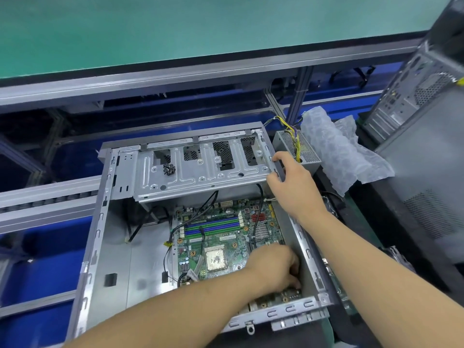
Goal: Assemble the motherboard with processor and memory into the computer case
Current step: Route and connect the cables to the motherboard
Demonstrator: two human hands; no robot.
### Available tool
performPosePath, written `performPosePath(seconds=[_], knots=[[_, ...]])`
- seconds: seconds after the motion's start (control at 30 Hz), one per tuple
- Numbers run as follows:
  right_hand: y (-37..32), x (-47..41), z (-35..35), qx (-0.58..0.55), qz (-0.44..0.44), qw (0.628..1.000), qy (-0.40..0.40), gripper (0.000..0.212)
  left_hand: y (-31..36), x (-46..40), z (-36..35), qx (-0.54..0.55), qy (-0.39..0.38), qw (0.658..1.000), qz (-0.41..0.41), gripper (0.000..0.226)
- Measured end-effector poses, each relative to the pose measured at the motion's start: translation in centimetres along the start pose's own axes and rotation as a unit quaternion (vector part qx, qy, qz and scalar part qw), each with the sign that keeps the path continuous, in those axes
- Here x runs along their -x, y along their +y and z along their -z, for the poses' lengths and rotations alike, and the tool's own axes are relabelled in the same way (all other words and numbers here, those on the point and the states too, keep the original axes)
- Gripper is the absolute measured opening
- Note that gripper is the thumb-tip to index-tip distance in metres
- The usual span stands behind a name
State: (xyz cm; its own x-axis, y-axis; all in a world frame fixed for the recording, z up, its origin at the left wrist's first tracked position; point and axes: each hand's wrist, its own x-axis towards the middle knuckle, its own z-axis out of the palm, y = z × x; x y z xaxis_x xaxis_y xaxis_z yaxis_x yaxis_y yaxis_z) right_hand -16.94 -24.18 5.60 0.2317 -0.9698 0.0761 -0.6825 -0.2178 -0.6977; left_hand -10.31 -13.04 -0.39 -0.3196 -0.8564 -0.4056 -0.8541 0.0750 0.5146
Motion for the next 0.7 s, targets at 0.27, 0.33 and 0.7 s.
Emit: performPosePath(seconds=[0.27,0.33,0.7], knots=[[0.1,-0.1,-0.1,0.002,-0.001,1.000,0.001,0.025,-2.0,1.2,1.5,-0.090,-0.024,0.983,-0.156,0.034],[0.1,-0.1,0.0,-0.001,-0.002,1.000,-0.002,0.025,-2.0,1.6,1.8,-0.084,-0.010,0.980,-0.181,0.029],[0.2,-0.1,-0.1,-0.011,0.003,1.000,-0.001,0.024,-1.1,1.7,1.9,-0.311,-0.013,0.905,-0.289,0.022]])
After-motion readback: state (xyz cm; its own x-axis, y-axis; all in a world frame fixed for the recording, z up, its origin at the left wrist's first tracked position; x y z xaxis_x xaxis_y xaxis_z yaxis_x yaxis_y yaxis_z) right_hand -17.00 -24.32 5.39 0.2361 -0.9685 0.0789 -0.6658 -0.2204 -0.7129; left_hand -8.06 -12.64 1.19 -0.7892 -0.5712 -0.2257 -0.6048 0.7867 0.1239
